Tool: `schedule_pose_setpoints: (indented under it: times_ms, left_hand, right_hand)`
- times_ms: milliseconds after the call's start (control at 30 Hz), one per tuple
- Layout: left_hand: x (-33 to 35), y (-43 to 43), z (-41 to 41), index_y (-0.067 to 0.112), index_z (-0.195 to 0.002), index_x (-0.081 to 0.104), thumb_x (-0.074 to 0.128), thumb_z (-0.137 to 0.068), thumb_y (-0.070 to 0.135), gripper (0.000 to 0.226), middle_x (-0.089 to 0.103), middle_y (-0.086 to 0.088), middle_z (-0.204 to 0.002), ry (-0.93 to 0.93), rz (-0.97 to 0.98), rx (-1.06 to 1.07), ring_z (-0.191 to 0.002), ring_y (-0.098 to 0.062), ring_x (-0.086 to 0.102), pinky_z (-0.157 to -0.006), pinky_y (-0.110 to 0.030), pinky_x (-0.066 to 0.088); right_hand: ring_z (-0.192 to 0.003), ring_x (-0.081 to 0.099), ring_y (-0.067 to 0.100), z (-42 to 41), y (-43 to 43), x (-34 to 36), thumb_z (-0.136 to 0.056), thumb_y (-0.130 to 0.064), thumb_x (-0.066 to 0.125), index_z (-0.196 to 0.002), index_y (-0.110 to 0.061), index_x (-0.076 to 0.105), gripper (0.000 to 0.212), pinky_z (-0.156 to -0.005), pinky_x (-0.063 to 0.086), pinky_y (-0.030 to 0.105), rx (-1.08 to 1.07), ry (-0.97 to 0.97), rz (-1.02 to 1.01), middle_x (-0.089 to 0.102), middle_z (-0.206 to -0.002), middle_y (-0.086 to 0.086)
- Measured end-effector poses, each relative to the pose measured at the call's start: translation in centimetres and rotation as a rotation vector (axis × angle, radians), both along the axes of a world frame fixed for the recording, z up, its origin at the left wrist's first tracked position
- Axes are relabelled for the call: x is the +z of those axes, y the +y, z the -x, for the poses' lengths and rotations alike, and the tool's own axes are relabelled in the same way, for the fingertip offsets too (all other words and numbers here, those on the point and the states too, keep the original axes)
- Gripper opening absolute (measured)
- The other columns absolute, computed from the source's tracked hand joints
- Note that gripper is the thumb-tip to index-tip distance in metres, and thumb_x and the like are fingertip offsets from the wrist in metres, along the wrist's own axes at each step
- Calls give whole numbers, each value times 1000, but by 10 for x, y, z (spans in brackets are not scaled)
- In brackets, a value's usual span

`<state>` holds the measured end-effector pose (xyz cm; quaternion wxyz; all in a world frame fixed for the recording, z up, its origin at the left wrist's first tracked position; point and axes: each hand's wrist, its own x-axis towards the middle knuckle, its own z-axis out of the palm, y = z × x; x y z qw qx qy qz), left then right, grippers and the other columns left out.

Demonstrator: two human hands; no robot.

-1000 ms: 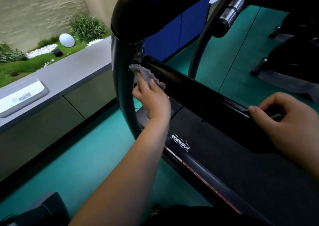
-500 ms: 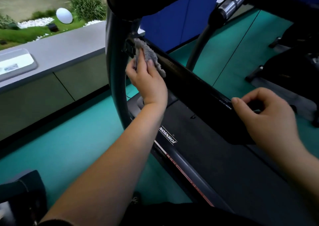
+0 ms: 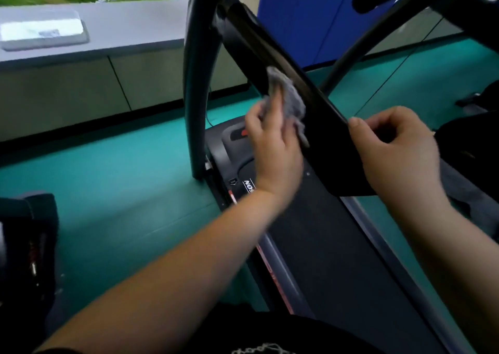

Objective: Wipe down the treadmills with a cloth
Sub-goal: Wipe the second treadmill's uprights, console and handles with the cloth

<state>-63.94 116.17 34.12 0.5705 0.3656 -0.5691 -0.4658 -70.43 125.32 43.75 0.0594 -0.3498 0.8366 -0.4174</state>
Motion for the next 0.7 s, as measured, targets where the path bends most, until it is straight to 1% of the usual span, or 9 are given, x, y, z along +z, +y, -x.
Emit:
schedule_pose_setpoints:
  times_ms: [33, 100, 167, 300, 400, 500, 567, 633, 700]
  left_hand:
    - [3, -16, 1, 14, -143, 40, 42, -92, 17, 51, 34, -7, -117, -17, -45, 42, -104, -23, 50, -105, -32, 40]
    - [5, -28, 5, 6, -142, 42, 44, -92, 12, 51, 34, -8, -113, -32, -75, 105, -103, -17, 45, -103, -11, 30]
    - [7, -10, 8, 6, -143, 41, 45, -93, 8, 50, 34, -7, -111, -17, -69, 146, -100, -10, 44, -96, -2, 26]
    - [7, 85, 8, 19, -145, 35, 45, -96, 0, 53, 33, -7, -116, 9, -77, 35, -92, 12, 43, -89, -4, 34]
    - [-7, 122, -13, 27, -143, 36, 47, -96, 4, 54, 32, -1, -120, -141, -19, -130, -106, 7, 40, -99, -7, 32]
    - [-20, 115, -36, 20, -138, 48, 53, -93, 12, 46, 38, 3, -116, -264, -32, -165, -107, 7, 41, -102, -9, 30]
    - [-19, 116, -50, 20, -132, 53, 56, -92, 19, 40, 46, 5, -116, -291, -106, -119, -106, 8, 45, -98, -7, 32]
    - [-13, 129, -62, 28, -117, 52, 60, -92, 21, 27, 54, 8, -113, -281, -218, -100, -103, 2, 53, -85, -3, 36]
    - [-9, 147, -73, 30, -107, 50, 60, -91, 25, 20, 59, 10, -107, -318, -264, -118, -97, 0, 57, -77, -4, 39]
  right_hand:
    - [-77, 62, 20, 3, 1, 0, -87, -40, 62, -83, -18, 57, 23, -75, 55, 46, 22, 2, -8, 60, -75, -4]
    - [-75, 62, 18, 8, 1, 1, -86, -42, 63, -80, -20, 56, 23, -75, 55, 46, 66, -6, -17, 59, -73, -6]
    - [-71, 60, 16, 14, 1, 0, -84, -43, 65, -75, -23, 53, 24, -74, 56, 46, 96, -17, -6, 57, -69, -8]
    - [-73, 63, 18, 17, 3, -3, -85, -42, 65, -75, -23, 53, 24, -73, 56, 44, 125, -44, 43, 61, -74, -2]
    - [-66, 58, 12, 17, 2, -5, -85, -41, 65, -73, -24, 52, 25, -65, 52, 34, 125, -55, 80, 56, -68, -6]
    - [-70, 59, 12, 17, 9, -9, -88, -43, 61, -82, -22, 58, 22, -66, 49, 30, 136, -132, 87, 59, -74, -7]
    - [-72, 55, 3, 12, 26, -18, -91, -42, 56, -90, -22, 59, 20, -69, 43, 20, 106, -187, 141, 59, -80, -11]
    - [-78, 54, -2, 1, 51, -32, -93, -44, 52, -93, -26, 56, 19, -69, 40, 11, 32, -238, 194, 58, -88, -12]
    - [-89, 59, 5, -14, 80, -51, -94, -41, 51, -91, -31, 51, 10, -81, 46, 16, -55, -321, 222, 59, -94, -10]
